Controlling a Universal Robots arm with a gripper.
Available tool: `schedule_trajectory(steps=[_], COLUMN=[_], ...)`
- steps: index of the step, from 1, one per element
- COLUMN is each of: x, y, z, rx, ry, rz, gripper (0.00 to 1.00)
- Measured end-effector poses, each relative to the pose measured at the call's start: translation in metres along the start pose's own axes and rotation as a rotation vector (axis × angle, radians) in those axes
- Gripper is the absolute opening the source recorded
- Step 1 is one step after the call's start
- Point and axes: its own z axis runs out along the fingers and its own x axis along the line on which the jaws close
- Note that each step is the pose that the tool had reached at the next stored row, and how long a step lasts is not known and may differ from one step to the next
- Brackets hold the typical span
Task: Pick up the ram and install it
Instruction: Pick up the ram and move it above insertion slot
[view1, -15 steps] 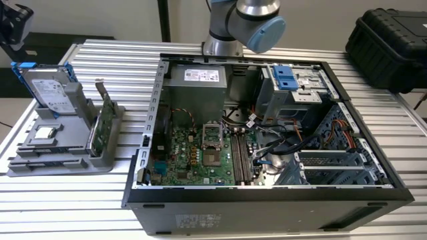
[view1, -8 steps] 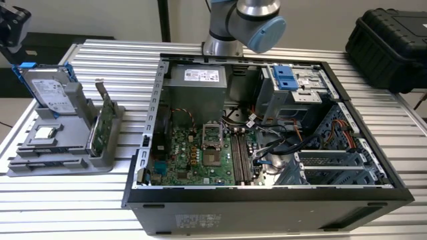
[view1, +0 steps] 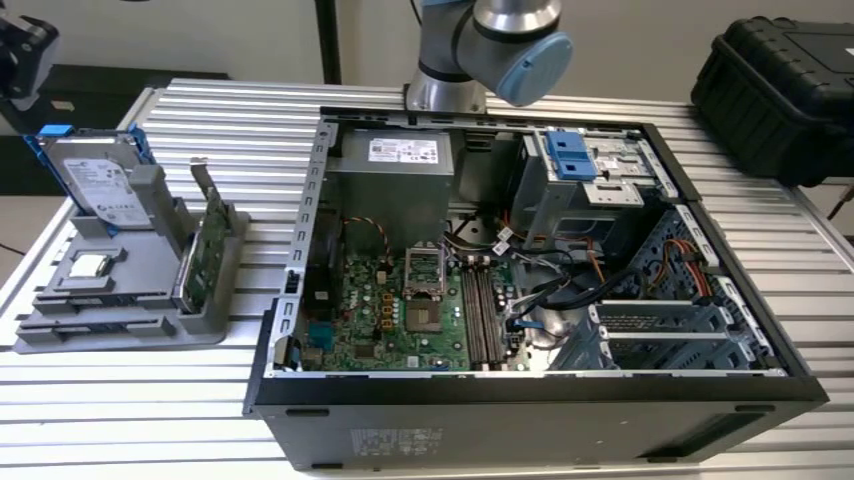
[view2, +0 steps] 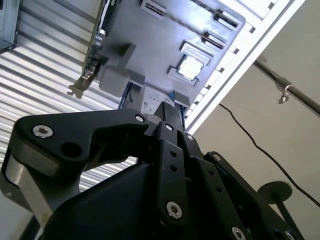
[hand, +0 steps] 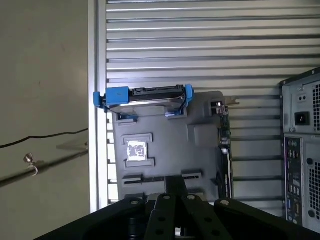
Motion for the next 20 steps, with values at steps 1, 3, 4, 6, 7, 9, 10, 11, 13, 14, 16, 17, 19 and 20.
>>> schedule_trajectory(steps=[1,3,4,6,7,9,10,11,13,14,16,17,19,20], x=[0.0000,-0.0001,-0.0001,-0.0001,-0.0001,-0.0002,-0.0002,-0.0002,-0.0002,-0.0003,-0.0003,-0.0003,-0.0003,-0.0003], y=[-0.0007,-0.0019,-0.0024,-0.0035,-0.0041,-0.0052,-0.0058,-0.0063,-0.0075,-0.0080,-0.0092,-0.0097,-0.0106,-0.0110], z=[0.0000,-0.0002,-0.0002,-0.0003,-0.0003,-0.0005,-0.0005,-0.0005,-0.0006,-0.0007,-0.0008,-0.0008,-0.0009,-0.0009], rx=[-0.0001,-0.0002,-0.0002,-0.0004,-0.0004,-0.0005,-0.0006,-0.0007,-0.0008,-0.0009,-0.0010,-0.0011,-0.0013,-0.0013], ry=[0.0000,0.0004,0.0004,0.0005,0.0006,0.0007,0.0007,0.0007,0.0008,0.0009,0.0010,0.0009,0.0010,0.0010], rz=[-0.001,-0.004,-0.005,-0.006,-0.007,-0.008,-0.008,-0.009,-0.009,-0.010,-0.010,-0.011,-0.011,-0.012], gripper=[0.00,0.00,0.00,0.00,0.00,0.00,0.00,0.00,0.00,0.00,0.00,0.00,0.00,0.00])
